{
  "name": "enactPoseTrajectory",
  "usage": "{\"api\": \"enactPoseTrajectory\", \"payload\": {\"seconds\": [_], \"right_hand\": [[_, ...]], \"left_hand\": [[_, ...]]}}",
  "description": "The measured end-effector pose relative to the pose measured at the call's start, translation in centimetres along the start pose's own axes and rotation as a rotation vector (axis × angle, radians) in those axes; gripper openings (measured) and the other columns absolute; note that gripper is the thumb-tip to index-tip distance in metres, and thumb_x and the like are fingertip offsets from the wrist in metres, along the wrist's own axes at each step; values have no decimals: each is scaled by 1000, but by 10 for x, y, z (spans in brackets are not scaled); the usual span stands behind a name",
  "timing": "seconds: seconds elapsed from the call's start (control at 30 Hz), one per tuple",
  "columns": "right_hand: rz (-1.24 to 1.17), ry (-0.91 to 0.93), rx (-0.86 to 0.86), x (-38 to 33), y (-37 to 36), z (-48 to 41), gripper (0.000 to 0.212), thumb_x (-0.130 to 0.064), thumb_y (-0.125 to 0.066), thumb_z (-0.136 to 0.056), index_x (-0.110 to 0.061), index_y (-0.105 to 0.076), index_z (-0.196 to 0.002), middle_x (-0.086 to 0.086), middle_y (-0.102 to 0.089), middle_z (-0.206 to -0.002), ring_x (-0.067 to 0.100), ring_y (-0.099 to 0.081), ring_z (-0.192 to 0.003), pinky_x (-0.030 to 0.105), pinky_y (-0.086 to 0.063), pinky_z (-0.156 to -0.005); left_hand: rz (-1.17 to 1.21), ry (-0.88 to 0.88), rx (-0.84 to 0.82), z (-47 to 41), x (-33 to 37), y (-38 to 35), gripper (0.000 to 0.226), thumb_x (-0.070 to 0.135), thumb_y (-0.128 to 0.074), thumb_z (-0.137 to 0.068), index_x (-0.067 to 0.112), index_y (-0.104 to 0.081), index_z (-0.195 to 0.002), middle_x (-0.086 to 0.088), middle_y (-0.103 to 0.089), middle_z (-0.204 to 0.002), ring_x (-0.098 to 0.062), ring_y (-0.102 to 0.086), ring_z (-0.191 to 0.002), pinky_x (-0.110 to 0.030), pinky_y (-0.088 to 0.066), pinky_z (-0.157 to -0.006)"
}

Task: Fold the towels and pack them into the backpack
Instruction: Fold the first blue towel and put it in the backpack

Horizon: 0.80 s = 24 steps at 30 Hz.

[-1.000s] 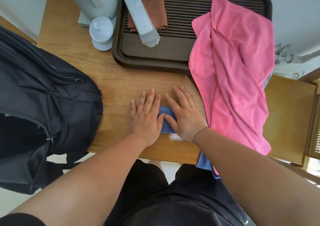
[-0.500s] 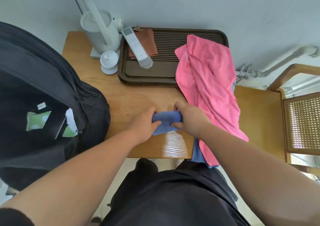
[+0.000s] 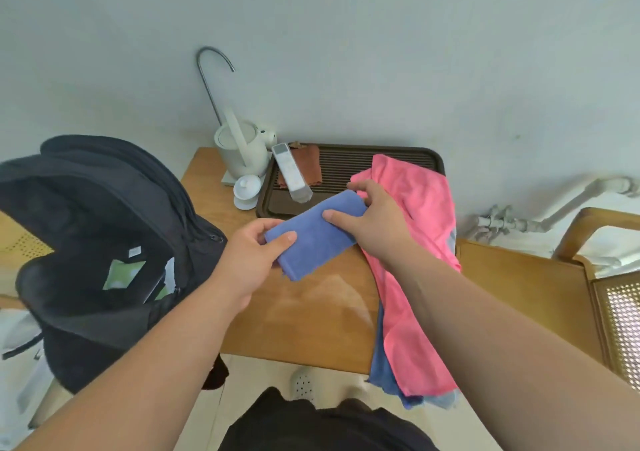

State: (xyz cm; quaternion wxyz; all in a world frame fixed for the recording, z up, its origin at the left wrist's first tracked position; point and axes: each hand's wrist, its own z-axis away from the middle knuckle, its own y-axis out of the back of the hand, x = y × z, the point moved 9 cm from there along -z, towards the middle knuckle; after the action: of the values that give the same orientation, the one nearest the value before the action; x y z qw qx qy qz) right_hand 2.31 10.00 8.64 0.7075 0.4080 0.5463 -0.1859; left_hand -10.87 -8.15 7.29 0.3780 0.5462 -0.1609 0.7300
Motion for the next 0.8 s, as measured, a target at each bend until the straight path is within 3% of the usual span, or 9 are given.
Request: {"api": "enactPoseTrajectory", "payload": {"seconds": [0.07, 0.13, 0.27, 0.43, 0.57, 0.73, 0.8], "right_hand": [[-35, 7, -9, -12, 0, 2, 66, -35, -88, -72, -22, -58, -129, -18, -57, -102, 0, -59, -93, 12, -45, -71], [-56, 26, -37, -26, -1, 7, 64, -33, -89, -71, -23, -59, -127, -19, -58, -98, -5, -57, -87, 9, -42, -65], [-89, 74, -65, -56, -7, 13, 64, -35, -91, -67, -27, -60, -123, -10, -63, -99, 4, -63, -90, 23, -53, -74], [-182, 77, -36, -84, -27, 15, 65, -37, -91, -65, -30, -59, -121, -13, -64, -103, 7, -67, -95, 38, -60, -81], [-325, 34, -20, -100, -57, 19, 69, -35, -93, -65, -33, -57, -123, -7, -64, -114, 11, -68, -100, 38, -62, -80], [-428, 4, -92, -124, -134, 31, 59, -37, -89, -69, -31, -61, -122, -3, -66, -121, 13, -69, -104, 34, -61, -82], [-491, -36, -130, -130, -168, 43, 62, -32, -88, -70, -27, -60, -125, 0, -68, -121, 18, -69, -108, 39, -60, -85]], "left_hand": [[-46, 29, -11, 5, 3, 3, 17, 20, -72, -92, 18, -69, -109, -3, -76, -99, -24, -73, -93, -40, -62, -81], [-138, 55, -71, 11, 8, 3, 18, 23, -73, -90, 21, -71, -107, -3, -76, -99, -25, -72, -95, -46, -60, -86], [-238, -16, -138, 18, 36, 5, 28, 34, -81, -83, 26, -69, -107, 6, -75, -98, -12, -72, -89, -32, -60, -80], [-233, -79, -202, 14, 58, 18, 33, 30, -82, -82, 24, -67, -110, 5, -76, -100, -11, -73, -89, -35, -61, -80], [-220, -130, -289, 11, 65, 49, 34, 26, -78, -86, 20, -65, -117, 2, -75, -105, -14, -73, -93, -36, -61, -82], [-263, -216, -336, 7, 63, 128, 25, 23, -78, -86, 20, -67, -108, 1, -75, -100, -15, -73, -91, -41, -61, -82], [-278, -228, -353, 7, 56, 165, 24, 23, -79, -85, 20, -67, -105, 0, -75, -99, -16, -73, -90, -43, -61, -81]]}}
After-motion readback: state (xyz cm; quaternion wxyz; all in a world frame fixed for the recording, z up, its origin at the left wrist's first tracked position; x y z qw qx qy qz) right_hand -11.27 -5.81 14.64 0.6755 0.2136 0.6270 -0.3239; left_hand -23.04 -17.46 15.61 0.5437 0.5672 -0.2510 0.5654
